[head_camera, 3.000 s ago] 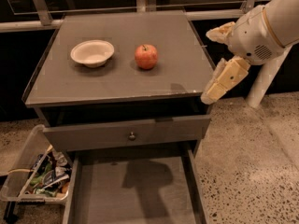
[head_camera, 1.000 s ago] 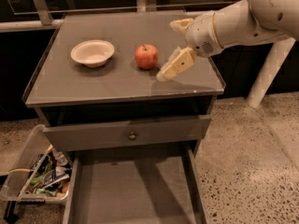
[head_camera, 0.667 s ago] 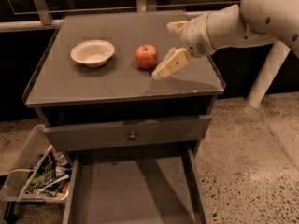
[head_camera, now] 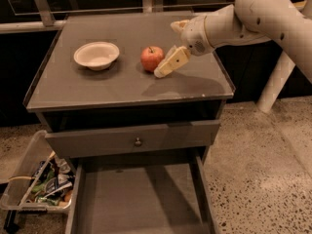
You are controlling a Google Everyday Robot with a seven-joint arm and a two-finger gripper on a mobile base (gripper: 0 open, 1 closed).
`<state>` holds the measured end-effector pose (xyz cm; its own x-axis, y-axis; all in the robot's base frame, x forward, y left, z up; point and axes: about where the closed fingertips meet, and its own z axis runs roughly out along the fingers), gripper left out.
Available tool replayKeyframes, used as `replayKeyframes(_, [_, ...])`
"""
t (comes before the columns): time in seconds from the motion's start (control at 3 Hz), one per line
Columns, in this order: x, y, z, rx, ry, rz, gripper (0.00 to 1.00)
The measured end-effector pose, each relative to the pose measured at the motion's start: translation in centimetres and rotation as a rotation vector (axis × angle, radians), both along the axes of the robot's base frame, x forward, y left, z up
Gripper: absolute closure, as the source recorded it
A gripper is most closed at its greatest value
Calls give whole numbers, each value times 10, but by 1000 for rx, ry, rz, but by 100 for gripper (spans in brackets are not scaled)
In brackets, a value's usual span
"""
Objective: Place apple into middle drawer
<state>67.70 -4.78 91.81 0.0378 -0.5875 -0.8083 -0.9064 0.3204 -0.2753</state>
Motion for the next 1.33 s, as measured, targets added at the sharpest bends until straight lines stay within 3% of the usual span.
replayKeyframes(0.67, [29,12,-28,-16,35,13,0])
replayKeyframes(1.33, [37,30,-55,1,110,28,0])
